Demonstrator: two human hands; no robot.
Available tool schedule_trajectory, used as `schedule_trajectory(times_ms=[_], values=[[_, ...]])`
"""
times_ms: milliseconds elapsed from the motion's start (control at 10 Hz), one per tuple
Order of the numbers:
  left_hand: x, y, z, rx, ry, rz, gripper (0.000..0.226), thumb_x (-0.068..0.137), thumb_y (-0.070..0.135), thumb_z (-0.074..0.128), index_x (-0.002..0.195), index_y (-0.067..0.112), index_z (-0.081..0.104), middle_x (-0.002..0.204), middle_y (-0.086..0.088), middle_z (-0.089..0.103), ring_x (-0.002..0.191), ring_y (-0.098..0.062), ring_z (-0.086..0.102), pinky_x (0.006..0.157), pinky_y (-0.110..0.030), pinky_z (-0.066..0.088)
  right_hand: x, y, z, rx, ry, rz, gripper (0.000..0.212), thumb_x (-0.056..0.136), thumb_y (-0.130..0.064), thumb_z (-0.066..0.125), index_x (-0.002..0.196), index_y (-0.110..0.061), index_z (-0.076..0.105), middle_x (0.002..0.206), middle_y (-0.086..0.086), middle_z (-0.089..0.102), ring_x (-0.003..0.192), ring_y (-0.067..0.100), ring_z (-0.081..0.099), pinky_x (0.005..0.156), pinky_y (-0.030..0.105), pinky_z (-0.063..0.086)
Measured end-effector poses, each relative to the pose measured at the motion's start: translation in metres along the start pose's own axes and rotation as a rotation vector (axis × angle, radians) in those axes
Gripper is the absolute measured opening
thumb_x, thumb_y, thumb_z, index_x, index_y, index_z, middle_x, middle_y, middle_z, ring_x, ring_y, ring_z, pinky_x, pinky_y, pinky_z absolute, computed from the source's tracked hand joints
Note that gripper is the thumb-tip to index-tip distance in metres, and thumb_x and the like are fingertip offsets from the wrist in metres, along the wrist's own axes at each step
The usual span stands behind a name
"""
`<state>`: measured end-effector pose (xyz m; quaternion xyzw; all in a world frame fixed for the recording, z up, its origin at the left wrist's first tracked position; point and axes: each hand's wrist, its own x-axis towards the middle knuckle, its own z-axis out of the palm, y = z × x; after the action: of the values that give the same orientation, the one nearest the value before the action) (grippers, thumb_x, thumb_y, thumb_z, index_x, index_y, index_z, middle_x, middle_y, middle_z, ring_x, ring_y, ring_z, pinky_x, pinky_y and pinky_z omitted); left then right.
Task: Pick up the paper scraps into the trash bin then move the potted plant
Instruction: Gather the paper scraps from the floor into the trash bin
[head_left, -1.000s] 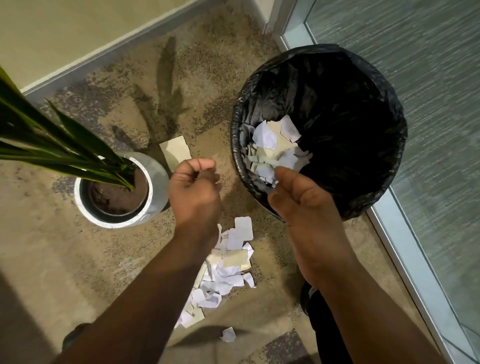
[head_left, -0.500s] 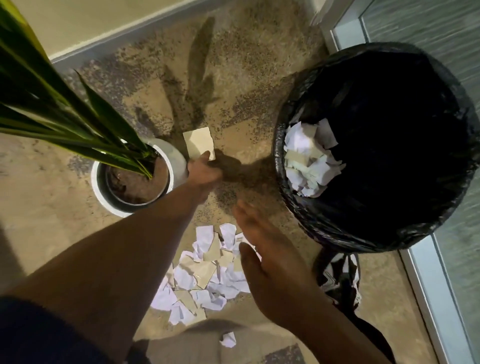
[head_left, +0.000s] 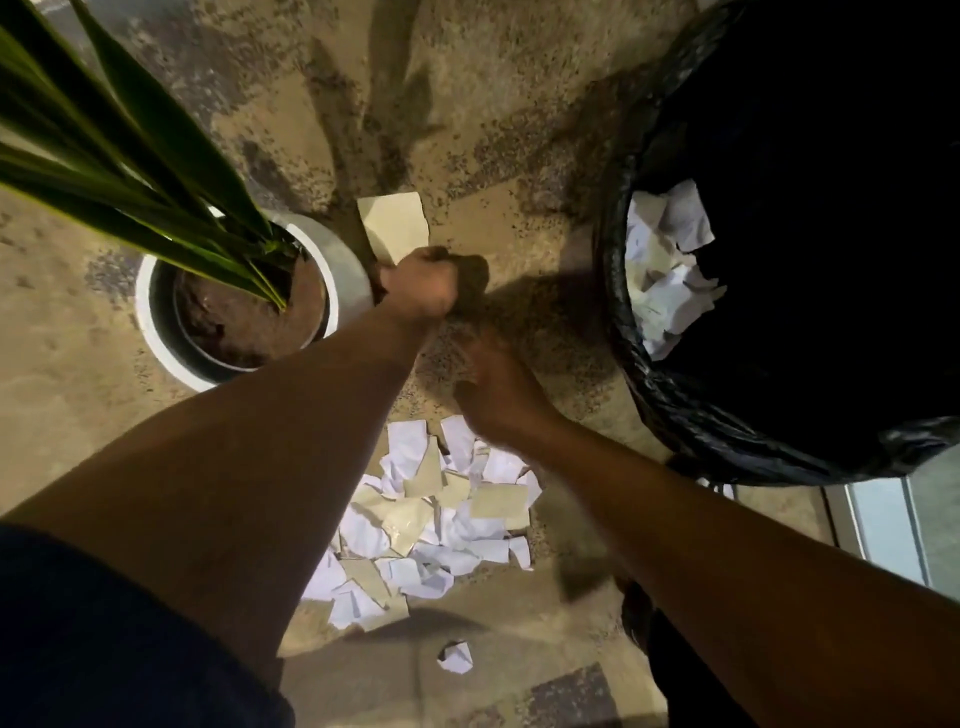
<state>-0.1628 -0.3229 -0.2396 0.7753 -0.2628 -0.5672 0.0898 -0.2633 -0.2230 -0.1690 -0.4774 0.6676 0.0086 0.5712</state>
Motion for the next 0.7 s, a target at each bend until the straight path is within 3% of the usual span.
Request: schedule_trajectory(times_ms=[100, 200, 300, 400, 500, 600, 700], values=[[-0.008, -0.003, -0.003, -0.031, 0.018, 0.097, 0.032, 0.081, 0.017, 0.056, 0.106, 0.004, 0.072, 0.111, -0.016, 0.062, 0.104, -0.026, 0.059, 0.085, -0.034, 0.048, 0.015, 0.013, 0.003, 0.109, 0.147, 0.137, 0.048, 0.089, -0.016, 0.05, 0.136, -0.024, 0.057, 0.142, 0.006, 0.053, 0.123, 0.028, 0.056, 0.088, 0.034, 0.051], [-0.018, -0.019, -0.003, -0.119, 0.035, 0.159, 0.015, 0.078, 0.013, 0.06, 0.081, 0.005, 0.072, 0.087, -0.012, 0.065, 0.081, -0.022, 0.061, 0.07, -0.029, 0.049, 0.032, 0.045, 0.013, 0.16, 0.209, 0.253, 0.042, 0.091, -0.023, 0.049, 0.132, -0.027, 0.059, 0.135, 0.006, 0.06, 0.116, 0.03, 0.062, 0.079, 0.031, 0.048], [-0.051, -0.057, -0.012, 0.066, 0.028, 0.205, 0.025, 0.091, 0.023, 0.063, 0.085, 0.001, 0.073, 0.079, -0.008, 0.07, 0.069, -0.019, 0.062, 0.068, -0.029, 0.053, 0.034, 0.072, 0.012, 0.164, 0.313, 0.381, 0.049, 0.09, -0.012, 0.055, 0.138, -0.024, 0.056, 0.136, 0.007, 0.059, 0.115, 0.03, 0.061, 0.08, 0.033, 0.051], [-0.083, -0.092, -0.023, 0.243, -0.004, 0.239, 0.025, 0.089, 0.03, 0.068, 0.085, 0.005, 0.073, 0.069, -0.001, 0.069, 0.059, -0.014, 0.062, 0.057, -0.024, 0.052, 0.025, 0.094, 0.012, 0.039, 0.255, 0.423, 0.052, 0.087, -0.014, 0.062, 0.138, -0.02, 0.055, 0.136, 0.011, 0.056, 0.116, 0.033, 0.058, 0.084, 0.034, 0.05], [-0.114, -0.143, -0.04, 0.37, 0.033, 0.171, 0.027, 0.086, 0.024, 0.07, 0.063, 0.012, 0.063, 0.05, 0.004, 0.054, 0.046, -0.011, 0.049, 0.052, -0.023, 0.037, 0.007, 0.114, 0.028, -0.087, 0.172, 0.445, 0.065, 0.075, -0.026, 0.077, 0.135, -0.018, 0.053, 0.137, 0.015, 0.047, 0.112, 0.035, 0.055, 0.081, 0.032, 0.047], [-0.119, -0.167, -0.044, 0.435, 0.076, 0.099, 0.026, 0.084, 0.02, 0.069, 0.066, 0.017, 0.052, 0.056, 0.006, 0.052, 0.051, -0.011, 0.048, 0.049, -0.024, 0.031, -0.002, 0.123, 0.037, -0.174, 0.181, 0.422, 0.079, 0.068, -0.035, 0.084, 0.137, -0.021, 0.048, 0.139, 0.014, 0.042, 0.116, 0.036, 0.051, 0.09, 0.038, 0.049], [-0.119, -0.182, -0.043, 0.412, 0.094, 0.014, 0.037, 0.081, 0.016, 0.07, 0.111, 0.018, 0.048, 0.088, 0.002, 0.059, 0.072, -0.021, 0.058, 0.048, -0.025, 0.035, -0.009, 0.128, 0.048, -0.187, 0.226, 0.357, 0.092, 0.063, -0.031, 0.09, 0.139, -0.019, 0.039, 0.141, 0.015, 0.035, 0.119, 0.035, 0.047, 0.097, 0.042, 0.048]])
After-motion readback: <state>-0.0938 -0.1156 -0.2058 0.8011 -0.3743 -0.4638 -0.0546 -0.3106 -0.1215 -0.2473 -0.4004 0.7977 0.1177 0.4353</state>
